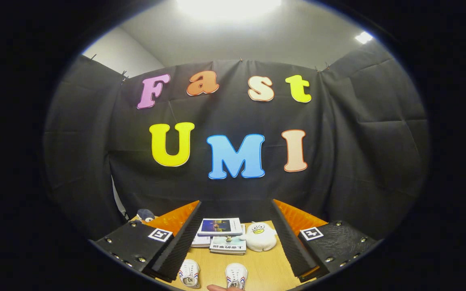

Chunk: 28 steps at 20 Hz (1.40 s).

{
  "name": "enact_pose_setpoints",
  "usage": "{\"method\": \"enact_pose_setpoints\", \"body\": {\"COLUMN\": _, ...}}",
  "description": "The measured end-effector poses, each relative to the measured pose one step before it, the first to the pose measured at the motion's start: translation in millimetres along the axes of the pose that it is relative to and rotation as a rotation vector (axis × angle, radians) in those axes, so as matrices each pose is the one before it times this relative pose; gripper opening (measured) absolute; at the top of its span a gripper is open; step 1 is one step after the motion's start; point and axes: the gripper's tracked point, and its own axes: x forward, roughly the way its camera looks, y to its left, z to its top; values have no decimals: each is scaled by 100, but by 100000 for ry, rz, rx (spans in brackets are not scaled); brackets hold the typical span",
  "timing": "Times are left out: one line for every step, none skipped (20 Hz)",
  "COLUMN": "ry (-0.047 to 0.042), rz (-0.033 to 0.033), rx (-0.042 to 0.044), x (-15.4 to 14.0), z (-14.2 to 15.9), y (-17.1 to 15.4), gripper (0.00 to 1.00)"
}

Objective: Open the storage box then place both shoes into the box .Put the left shoe in first, then the right shoe, with the right side of both shoes facing outward in a uniform manner.

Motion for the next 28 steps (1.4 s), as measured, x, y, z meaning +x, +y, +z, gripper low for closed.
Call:
{"method": "enact_pose_setpoints", "body": {"ry": -89, "rz": -72, "rx": -113, "x": 208, "z": 62, "y": -189, "gripper": 99}}
{"method": "enact_pose_setpoints", "body": {"ry": -725, "rz": -680, "rx": -121, "x": 111, "z": 144, "y": -298, "gripper": 99}}
{"method": "enact_pose_setpoints", "body": {"ry": -637, "rz": -691, "rx": 184, "x": 69, "z": 94, "y": -196, "gripper": 99}}
{"method": "enact_pose_setpoints", "body": {"ry": -350, "rz": 408, "rx": 362, "x": 113, "z": -109, "y": 169, "gripper": 99}}
{"method": "enact_pose_setpoints", "body": {"ry": 200, "rz": 1484, "rx": 67, "x": 169, "z": -149, "y": 429, "gripper": 99}}
{"method": "enact_pose_setpoints", "body": {"ry": 747, "rz": 1587, "rx": -270, "x": 223, "z": -387, "y": 355, "gripper": 99}}
{"method": "enact_pose_setpoints", "body": {"ry": 508, "rz": 1409, "rx": -377, "x": 309, "z": -279, "y": 303, "gripper": 99}}
{"method": "enact_pose_setpoints", "body": {"ry": 547, "rz": 1259, "rx": -226, "x": 269, "z": -410, "y": 293, "gripper": 99}}
{"method": "enact_pose_setpoints", "body": {"ry": 785, "rz": 1976, "rx": 124, "x": 320, "z": -443, "y": 637, "gripper": 99}}
{"method": "enact_pose_setpoints", "body": {"ry": 1141, "rz": 2309, "rx": 426, "x": 263, "z": -737, "y": 748, "gripper": 99}}
{"method": "enact_pose_setpoints", "body": {"ry": 1209, "rz": 2591, "rx": 764, "x": 310, "z": -649, "y": 733, "gripper": 99}}
{"method": "enact_pose_setpoints", "body": {"ry": 1205, "rz": 2201, "rx": 999, "x": 378, "z": -718, "y": 651, "gripper": 99}}
{"method": "enact_pose_setpoints", "body": {"ry": 1272, "rz": 1982, "rx": 879, "x": 322, "z": -661, "y": 521, "gripper": 99}}
{"method": "enact_pose_setpoints", "body": {"ry": 1580, "rz": 1912, "rx": 524, "x": 455, "z": -875, "y": 581, "gripper": 99}}
{"method": "enact_pose_setpoints", "body": {"ry": 1597, "rz": 1863, "rx": 410, "x": 351, "z": -724, "y": 616, "gripper": 99}}
{"method": "enact_pose_setpoints", "body": {"ry": 1368, "rz": 2326, "rx": 364, "x": 448, "z": -747, "y": 631, "gripper": 99}}
{"method": "enact_pose_setpoints", "body": {"ry": 1716, "rz": 2145, "rx": 458, "x": 520, "z": -772, "y": 585, "gripper": 99}}
{"method": "enact_pose_setpoints", "body": {"ry": 2143, "rz": 2244, "rx": 761, "x": 487, "z": -1061, "y": 649, "gripper": 99}}
{"method": "enact_pose_setpoints", "body": {"ry": 2194, "rz": 3252, "rx": 1346, "x": 490, "z": -930, "y": 697, "gripper": 99}}
{"method": "enact_pose_setpoints", "body": {"ry": 2515, "rz": 3984, "rx": 1813, "x": 683, "z": -1136, "y": 976, "gripper": 99}}
{"method": "enact_pose_setpoints", "body": {"ry": 2735, "rz": 3587, "rx": 1739, "x": 632, "z": -1187, "y": 795, "gripper": 99}}
{"method": "enact_pose_setpoints", "body": {"ry": 3341, "rz": 3761, "rx": 1862, "x": 868, "z": -1476, "y": 807, "gripper": 99}}
{"method": "enact_pose_setpoints", "body": {"ry": 2981, "rz": 3047, "rx": 1489, "x": 906, "z": -1232, "y": 678, "gripper": 99}}
{"method": "enact_pose_setpoints", "body": {"ry": 3114, "rz": 2502, "rx": 1131, "x": 973, "z": -1298, "y": 517, "gripper": 99}}
{"method": "enact_pose_setpoints", "body": {"ry": 3129, "rz": 1965, "rx": 1204, "x": 801, "z": -1199, "y": 386, "gripper": 100}}
{"method": "enact_pose_setpoints", "body": {"ry": 3605, "rz": 2429, "rx": 1552, "x": 961, "z": -1668, "y": 493, "gripper": 99}}
{"method": "enact_pose_setpoints", "body": {"ry": 4011, "rz": 2776, "rx": 1664, "x": 1111, "z": -1328, "y": 591, "gripper": 100}}
{"method": "enact_pose_setpoints", "body": {"ry": 3267, "rz": 1773, "rx": 1606, "x": 931, "z": -1076, "y": 362, "gripper": 100}}
